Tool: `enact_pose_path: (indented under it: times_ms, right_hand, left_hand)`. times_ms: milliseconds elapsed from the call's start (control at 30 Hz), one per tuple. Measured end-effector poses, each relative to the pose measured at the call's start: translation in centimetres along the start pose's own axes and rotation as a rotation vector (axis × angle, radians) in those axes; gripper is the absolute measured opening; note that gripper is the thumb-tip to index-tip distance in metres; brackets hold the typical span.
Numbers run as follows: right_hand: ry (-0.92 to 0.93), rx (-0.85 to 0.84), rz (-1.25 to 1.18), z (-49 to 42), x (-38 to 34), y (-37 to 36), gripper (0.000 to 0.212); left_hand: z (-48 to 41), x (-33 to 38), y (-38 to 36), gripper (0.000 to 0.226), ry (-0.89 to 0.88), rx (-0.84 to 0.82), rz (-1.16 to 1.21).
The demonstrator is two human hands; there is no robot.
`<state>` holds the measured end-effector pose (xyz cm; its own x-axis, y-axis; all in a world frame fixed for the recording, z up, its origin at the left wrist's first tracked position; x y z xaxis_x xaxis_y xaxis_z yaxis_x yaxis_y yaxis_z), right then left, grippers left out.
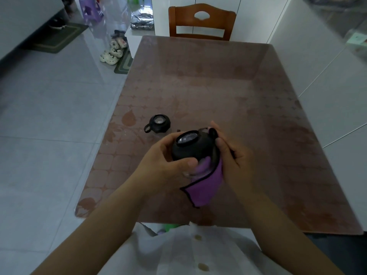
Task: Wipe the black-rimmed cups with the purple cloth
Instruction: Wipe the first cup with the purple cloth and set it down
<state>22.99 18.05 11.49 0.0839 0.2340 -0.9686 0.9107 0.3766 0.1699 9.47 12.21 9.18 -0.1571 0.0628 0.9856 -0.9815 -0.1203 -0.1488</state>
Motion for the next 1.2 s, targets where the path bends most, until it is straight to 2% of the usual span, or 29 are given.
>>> enact_pose_path:
  times_ms: [133,333,400,500,567,667,800,967,1067,1200]
  right_hand:
    - [0.002,0.063,0.107,0.6,0.7,1.2,0.030]
    - [-0.039,0.231,0.007,-0.4,-1.5,4.4,0.028]
    - [0.009,0.151,0.032,-0.7,-3.2,3.3,0.027]
    - [0.135,-0.061,0.111,-0.6,-4.2,-0.7,0.031]
    - [0.128,-0.108,0.128,-0.5,-3.2,-2.2,0.031]
    - [-0.004,-0.100,-0.023,-0.5,-1.6,-2.2,0.024]
    - [-0.024,-0.076,-0.049,-0.4,-0.4,-0.9,0.020]
    - [-0.080,-0.023,-0.012,-0.5,0.7,0.4,0.028]
    - [-0.072,0.026,-0.080,-0.5,0.4,0.6,0.032]
    - [-0.091,0.123,-0.142,-0.4,0.3,1.1,0.038]
  left_hand:
    - [-0.2,-0.3,0.3,0.092,0.021,-0.035,0.015]
    - [-0.7,-1.6,1.6,0.067,0.055,0.022,0.042]
    - [-0.8,-1.7,1.6,0.067,0.057,0.016,0.049]
    - [-0.9,-1.8,1.1,0.087,0.052,-0.004,0.072]
    - [-0.9,-2.0,0.9,0.094,0.063,-0.010,0.101]
    - [-0.8,-2.5,0.5,0.097,0.092,-0.033,0.150]
    - [-0.4,-3.4,0.4,0.089,0.142,-0.033,0.189]
    - [-0.2,-3.2,0.4,0.087,0.146,-0.014,0.203]
    - [-0.4,-3.0,1.2,0.091,0.140,0.040,0.229]
    - [-0.5,-3.0,1.6,0.063,0.174,0.069,0.146]
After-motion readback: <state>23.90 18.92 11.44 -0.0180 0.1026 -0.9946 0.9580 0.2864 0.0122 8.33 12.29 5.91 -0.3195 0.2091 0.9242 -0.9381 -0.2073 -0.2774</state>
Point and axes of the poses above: each hand's wrist, its own z-axis away from the middle knuckle, its own y-axis out of the back of the hand, x = y × z, the point moved 9 cm from there along -z, towards the middle knuckle, and after that the axes turned 4 degrees about -y, right-handed, at the moved point
